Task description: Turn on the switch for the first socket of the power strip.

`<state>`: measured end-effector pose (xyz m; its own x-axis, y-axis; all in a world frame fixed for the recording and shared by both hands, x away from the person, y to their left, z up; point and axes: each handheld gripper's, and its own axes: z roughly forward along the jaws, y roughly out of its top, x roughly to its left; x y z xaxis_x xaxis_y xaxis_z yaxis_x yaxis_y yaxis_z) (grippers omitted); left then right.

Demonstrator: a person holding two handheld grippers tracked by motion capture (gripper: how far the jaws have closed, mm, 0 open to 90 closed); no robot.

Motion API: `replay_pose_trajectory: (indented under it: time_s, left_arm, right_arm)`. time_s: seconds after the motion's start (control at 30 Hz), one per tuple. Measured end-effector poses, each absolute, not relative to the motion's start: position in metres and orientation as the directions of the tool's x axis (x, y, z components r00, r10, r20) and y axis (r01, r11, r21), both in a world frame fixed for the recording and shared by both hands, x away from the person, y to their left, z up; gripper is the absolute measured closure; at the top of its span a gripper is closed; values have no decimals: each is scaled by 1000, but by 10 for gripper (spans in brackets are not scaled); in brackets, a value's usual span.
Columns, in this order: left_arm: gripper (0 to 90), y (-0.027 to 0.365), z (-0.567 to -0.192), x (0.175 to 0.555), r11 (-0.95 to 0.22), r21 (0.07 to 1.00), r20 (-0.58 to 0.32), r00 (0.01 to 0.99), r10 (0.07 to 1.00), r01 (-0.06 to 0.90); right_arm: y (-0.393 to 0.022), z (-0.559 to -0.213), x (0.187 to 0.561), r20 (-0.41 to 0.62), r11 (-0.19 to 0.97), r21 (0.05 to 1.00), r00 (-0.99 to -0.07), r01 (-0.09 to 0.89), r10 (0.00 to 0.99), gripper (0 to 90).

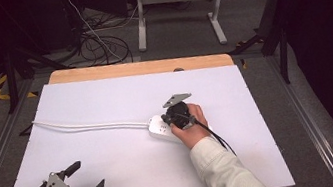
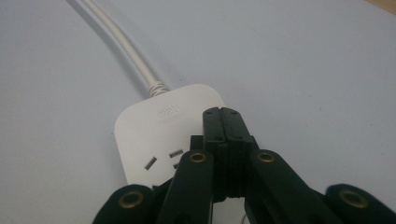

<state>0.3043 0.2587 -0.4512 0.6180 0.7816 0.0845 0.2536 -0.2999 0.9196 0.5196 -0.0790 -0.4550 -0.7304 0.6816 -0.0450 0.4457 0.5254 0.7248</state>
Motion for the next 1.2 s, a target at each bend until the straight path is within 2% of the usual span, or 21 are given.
replay_pose_trajectory:
  time_s: [1.2]
  left_arm:
    - [136, 258, -452, 304, -293, 920, 77, 616, 784, 259]
  right_arm:
    - [-75, -457, 519, -47, 524, 708, -708, 474, 705, 900]
